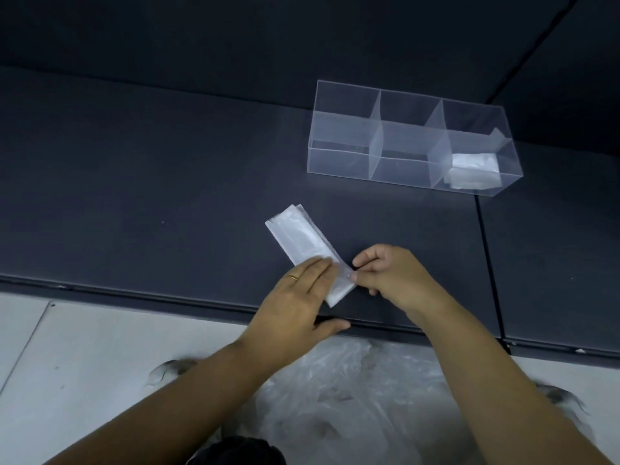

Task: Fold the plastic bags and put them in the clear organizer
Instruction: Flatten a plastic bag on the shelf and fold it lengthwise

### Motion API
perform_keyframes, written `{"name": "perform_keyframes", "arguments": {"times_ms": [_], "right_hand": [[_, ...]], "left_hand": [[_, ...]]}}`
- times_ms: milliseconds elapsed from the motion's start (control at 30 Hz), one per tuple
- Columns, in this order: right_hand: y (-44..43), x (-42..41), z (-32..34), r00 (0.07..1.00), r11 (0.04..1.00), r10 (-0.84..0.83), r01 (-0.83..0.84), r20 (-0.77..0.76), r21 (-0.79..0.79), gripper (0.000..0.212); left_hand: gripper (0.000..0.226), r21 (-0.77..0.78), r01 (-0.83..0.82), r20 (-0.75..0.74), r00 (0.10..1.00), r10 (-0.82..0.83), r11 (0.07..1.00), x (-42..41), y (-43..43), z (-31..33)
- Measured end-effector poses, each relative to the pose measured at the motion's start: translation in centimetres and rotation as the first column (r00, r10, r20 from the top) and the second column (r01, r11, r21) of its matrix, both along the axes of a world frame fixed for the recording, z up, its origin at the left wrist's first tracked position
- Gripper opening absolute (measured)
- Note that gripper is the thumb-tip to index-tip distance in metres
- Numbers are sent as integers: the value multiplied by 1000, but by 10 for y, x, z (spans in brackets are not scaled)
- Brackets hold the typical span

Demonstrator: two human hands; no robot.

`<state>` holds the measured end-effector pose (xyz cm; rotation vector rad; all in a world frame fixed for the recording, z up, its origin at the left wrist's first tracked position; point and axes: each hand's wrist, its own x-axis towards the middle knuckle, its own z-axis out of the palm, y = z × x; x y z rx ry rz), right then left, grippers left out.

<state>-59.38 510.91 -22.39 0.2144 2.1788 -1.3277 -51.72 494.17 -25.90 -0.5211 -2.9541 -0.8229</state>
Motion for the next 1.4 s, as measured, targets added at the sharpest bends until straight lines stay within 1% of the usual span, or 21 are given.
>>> {"name": "perform_keyframes", "arguments": {"times_ms": [100,167,300,400,467,533,600,700,767,833,867,900,933,967,1000,1033,1100,1167,1233,1300,1400], "right_hand": [[0,3,9,997,996,19,-12,77,-92,13],[0,4,15,997,987,26,-15,68,-160,15],[0,-2,19,986,985,103,-120,-128,-126,46],[-8,-9,14,962,955,224,-249,-153,-163,58],[-19,-13,6,963,950,232,-255,-140,-180,47],[-30,-17,-1,974,969,177,-197,-142,-147,29],[-37,-21,-8,983,989,102,-117,-154,-87,14],[-44,-25,-13,986,999,13,-19,-165,-33,14],[-49,-26,-14,986,1000,-13,13,-166,3,18],[-52,-29,-14,987,999,-25,31,-158,41,19],[-54,-30,-14,988,998,-29,37,-153,54,20],[-55,-31,-13,988,997,-31,41,-148,65,21],[-56,-32,-13,989,996,-32,44,-144,78,21],[-57,-33,-13,990,995,-32,46,-139,94,20],[-58,-33,-13,990,993,-32,46,-135,109,18],[-58,-33,-13,991,992,-30,46,-131,121,17],[-59,-32,-13,991,990,-31,49,-134,135,15],[-60,-31,-13,987,989,-35,57,-159,136,17],[-61,-26,-13,978,987,-27,59,-207,147,13],[-63,-15,-15,957,971,16,54,-289,232,8],[-65,1,-23,914,913,70,103,-399,394,23]], "left_hand": [[50,41,-62,-111,992,66,997,-4,-5,1],[35,108,-72,-140,986,87,992,-7,-9,5],[24,237,-141,19,990,141,961,-22,-22,18],[28,343,-205,195,970,144,917,-39,-32,16],[28,457,-318,358,921,156,830,-49,-35,14],[27,564,-478,530,835,148,674,-58,-38,12],[28,609,-587,636,763,115,533,-62,-39,11],[30,612,-634,679,728,98,473,-66,-40,13],[25,591,-667,676,717,173,454,-70,-42,15],[20,521,-690,565,720,403,502,-70,-48,15],[19,472,-667,404,745,531,577,-68,-52,13],[19,406,-604,182,789,587,686,-65,-55,12],[18,315,-511,-33,836,547,800,-61,-54,12],[18,219,-407,-182,876,447,887,-57,-51,11],[21,133,-305,-252,910,330,943,-53,-46,7],[26,53,-225,-248,941,231,973,-51,-41,2],[41,-85,-160,-86,985,153,984,-46,-35,-7],[56,-225,-171,32,983,183,959,-45,-38,-17],[65,-302,-185,59,975,212,935,-45,-42,-22],[72,-331,-192,79,970,230,924,-46,-43,-24],[80,-386,-197,103,962,254,901,-46,-42,-23]]}}
